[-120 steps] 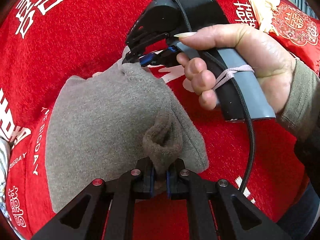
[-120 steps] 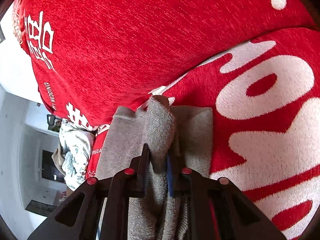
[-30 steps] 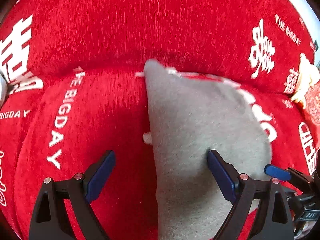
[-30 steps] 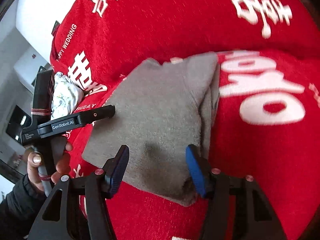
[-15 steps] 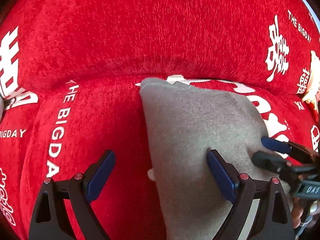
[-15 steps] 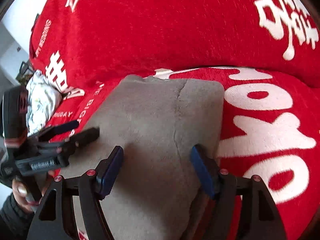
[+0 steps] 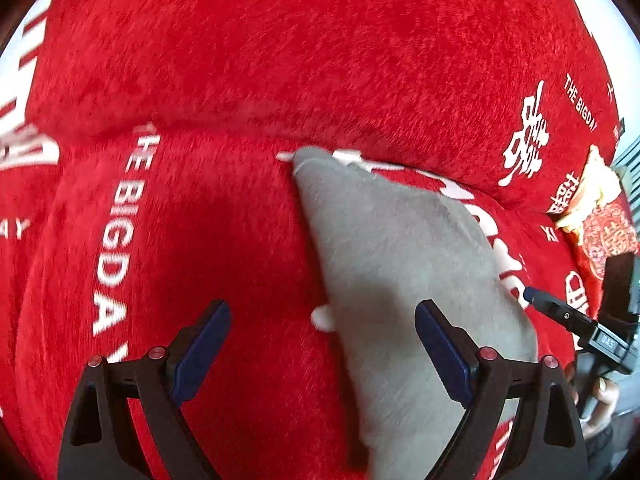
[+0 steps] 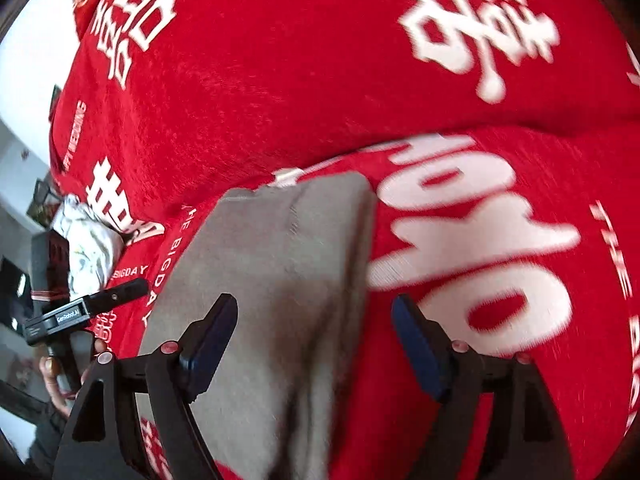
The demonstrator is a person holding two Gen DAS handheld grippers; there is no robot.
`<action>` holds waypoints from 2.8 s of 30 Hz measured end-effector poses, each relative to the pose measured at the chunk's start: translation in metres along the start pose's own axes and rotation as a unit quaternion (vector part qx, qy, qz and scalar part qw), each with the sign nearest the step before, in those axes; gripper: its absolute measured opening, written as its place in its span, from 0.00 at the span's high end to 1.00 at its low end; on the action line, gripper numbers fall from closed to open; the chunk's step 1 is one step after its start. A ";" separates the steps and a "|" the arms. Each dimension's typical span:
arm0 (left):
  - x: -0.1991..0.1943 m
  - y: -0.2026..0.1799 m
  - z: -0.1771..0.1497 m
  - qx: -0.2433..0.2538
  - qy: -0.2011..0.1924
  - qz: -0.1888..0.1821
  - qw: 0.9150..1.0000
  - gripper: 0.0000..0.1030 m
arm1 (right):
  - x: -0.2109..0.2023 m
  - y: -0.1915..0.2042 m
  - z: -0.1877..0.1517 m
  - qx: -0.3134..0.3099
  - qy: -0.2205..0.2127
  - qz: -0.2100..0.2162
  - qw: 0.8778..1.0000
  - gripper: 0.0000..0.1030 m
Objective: Fold small clothes
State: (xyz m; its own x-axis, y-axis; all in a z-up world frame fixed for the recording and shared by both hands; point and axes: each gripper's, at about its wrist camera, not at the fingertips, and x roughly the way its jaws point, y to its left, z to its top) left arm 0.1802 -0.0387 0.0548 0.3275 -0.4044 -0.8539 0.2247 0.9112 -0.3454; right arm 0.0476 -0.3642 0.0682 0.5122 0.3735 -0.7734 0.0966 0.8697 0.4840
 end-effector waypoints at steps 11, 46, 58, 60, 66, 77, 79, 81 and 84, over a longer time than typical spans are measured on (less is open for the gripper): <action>0.064 -0.012 -0.012 -0.099 0.093 -0.130 0.982 0.10 | 0.051 -0.017 -0.012 0.106 0.041 0.092 0.989 0.37; -0.006 -0.021 -0.069 -0.004 0.016 -0.066 0.998 0.43 | 0.031 0.080 -0.047 -0.016 0.030 0.011 0.999 0.59; -0.030 -0.009 -0.102 -0.003 0.003 -0.062 0.998 0.43 | 0.021 0.098 -0.077 -0.028 0.031 0.013 0.999 0.59; -0.032 -0.007 -0.107 -0.004 0.002 -0.063 0.998 0.43 | 0.019 0.101 -0.082 -0.030 0.031 0.013 0.999 0.59; -0.041 -0.003 -0.117 -0.003 -0.004 -0.061 0.998 0.43 | 0.015 0.110 -0.092 -0.035 0.029 0.013 0.999 0.59; -0.051 0.000 -0.131 -0.004 -0.012 -0.062 0.998 0.43 | 0.010 0.124 -0.104 -0.048 0.026 0.010 0.998 0.59; -0.052 0.001 -0.133 -0.004 -0.012 -0.062 0.998 0.43 | 0.010 0.125 -0.106 -0.049 0.026 0.009 0.998 0.59; -0.053 0.003 -0.136 -0.005 -0.012 -0.062 0.998 0.43 | 0.010 0.126 -0.109 -0.051 0.027 0.009 0.998 0.59; -0.055 0.006 -0.141 -0.005 -0.014 -0.061 0.998 0.43 | 0.010 0.130 -0.112 -0.056 0.028 0.007 0.998 0.59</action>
State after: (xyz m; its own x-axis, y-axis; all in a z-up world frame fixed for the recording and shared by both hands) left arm 0.0345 -0.0003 0.0448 0.3236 -0.5151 -0.7937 0.2553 0.8552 -0.4510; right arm -0.0306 -0.2112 0.0771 0.4648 0.3999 -0.7900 -0.0078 0.8940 0.4479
